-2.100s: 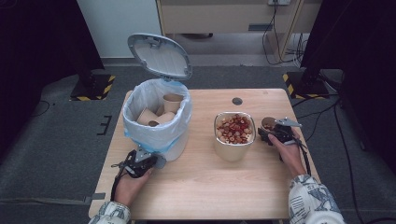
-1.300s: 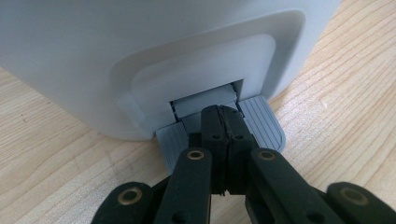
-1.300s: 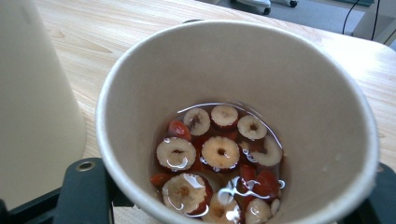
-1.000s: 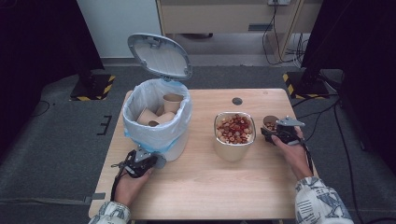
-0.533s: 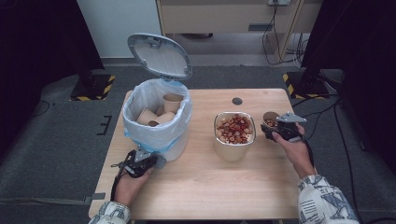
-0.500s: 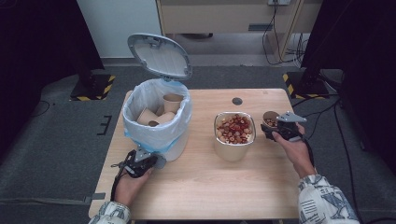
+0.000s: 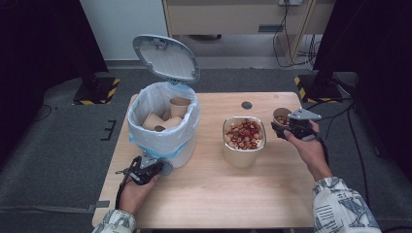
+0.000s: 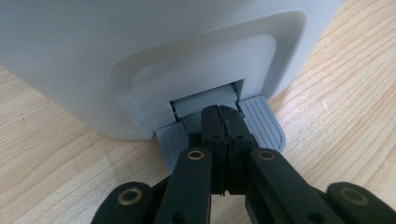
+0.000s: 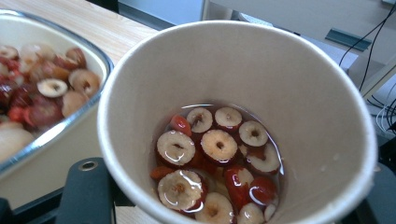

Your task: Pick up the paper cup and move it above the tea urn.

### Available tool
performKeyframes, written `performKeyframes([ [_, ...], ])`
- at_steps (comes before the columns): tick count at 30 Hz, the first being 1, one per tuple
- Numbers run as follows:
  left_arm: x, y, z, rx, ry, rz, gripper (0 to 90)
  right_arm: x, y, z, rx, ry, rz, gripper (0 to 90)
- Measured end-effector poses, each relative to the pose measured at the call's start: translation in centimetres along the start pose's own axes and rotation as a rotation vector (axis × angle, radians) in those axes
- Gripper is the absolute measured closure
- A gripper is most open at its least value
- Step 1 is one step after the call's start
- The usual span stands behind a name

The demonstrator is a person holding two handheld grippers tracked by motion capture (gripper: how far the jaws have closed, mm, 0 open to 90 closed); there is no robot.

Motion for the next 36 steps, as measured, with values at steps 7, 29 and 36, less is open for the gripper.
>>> performKeyframes([
  [7,0.0,0.0,0.0,-0.001,0.0,0.0,88.6,-1.3,-0.3,-0.2,-0.003,-0.022,0.007,33.1],
  [29,0.0,0.0,0.0,0.0,-0.003,0.002,88.6,-4.4,0.0,-1.5,0.031,-0.138,0.064,33.0],
  [36,0.0,0.0,0.0,0.0,-0.002,0.002,88.6,-4.9,0.9,-1.8,0.038,-0.194,0.083,32.8],
])
Point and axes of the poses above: each handheld gripper's, and its own axes: y roughly forward along the jaws, x roughly out of its underside, z roughly to its right, the point moved 1 cm from there along y, roughly forward along the jaws, and after that the axes turned 13 degrees about x, right-handed, at the moved point
